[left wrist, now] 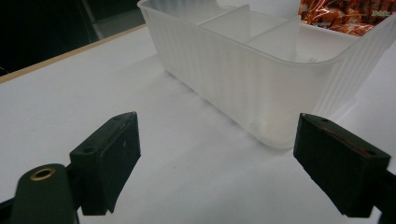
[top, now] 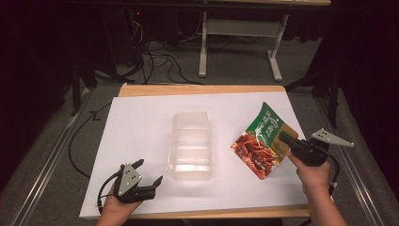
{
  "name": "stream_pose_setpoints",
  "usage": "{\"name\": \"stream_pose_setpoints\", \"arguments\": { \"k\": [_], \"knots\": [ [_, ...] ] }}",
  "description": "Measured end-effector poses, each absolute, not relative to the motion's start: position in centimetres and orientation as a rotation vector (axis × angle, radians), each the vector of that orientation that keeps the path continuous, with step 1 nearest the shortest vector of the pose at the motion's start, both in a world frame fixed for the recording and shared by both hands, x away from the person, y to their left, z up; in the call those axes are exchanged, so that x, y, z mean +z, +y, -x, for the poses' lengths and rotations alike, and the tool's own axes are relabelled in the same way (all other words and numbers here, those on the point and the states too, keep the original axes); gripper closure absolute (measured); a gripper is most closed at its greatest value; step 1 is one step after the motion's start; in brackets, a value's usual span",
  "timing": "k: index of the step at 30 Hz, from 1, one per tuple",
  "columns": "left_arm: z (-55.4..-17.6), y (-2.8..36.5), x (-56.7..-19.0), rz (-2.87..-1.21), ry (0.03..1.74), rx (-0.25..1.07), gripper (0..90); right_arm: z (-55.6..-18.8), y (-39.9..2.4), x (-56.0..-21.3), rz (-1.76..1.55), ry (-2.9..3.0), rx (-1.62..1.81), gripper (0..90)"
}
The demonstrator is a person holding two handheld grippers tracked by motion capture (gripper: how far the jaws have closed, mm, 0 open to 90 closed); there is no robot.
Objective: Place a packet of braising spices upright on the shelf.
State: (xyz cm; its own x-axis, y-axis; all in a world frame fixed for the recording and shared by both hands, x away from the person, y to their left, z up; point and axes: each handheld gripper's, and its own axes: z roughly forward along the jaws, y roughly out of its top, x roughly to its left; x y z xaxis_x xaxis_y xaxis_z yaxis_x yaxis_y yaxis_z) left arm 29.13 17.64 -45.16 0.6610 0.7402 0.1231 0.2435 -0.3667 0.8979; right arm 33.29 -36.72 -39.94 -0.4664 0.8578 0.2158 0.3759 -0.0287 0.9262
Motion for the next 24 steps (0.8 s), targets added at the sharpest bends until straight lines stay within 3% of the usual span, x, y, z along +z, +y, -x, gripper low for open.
{"name": "stream_pose_setpoints", "arguments": {
  "k": [24],
  "knots": [
    [-29.1,17.6,-45.2,-1.917,0.774,0.642,15.3,-30.3,-32.9,-37.4,-1.038,1.864,1.567,90.0]
  ]
}}
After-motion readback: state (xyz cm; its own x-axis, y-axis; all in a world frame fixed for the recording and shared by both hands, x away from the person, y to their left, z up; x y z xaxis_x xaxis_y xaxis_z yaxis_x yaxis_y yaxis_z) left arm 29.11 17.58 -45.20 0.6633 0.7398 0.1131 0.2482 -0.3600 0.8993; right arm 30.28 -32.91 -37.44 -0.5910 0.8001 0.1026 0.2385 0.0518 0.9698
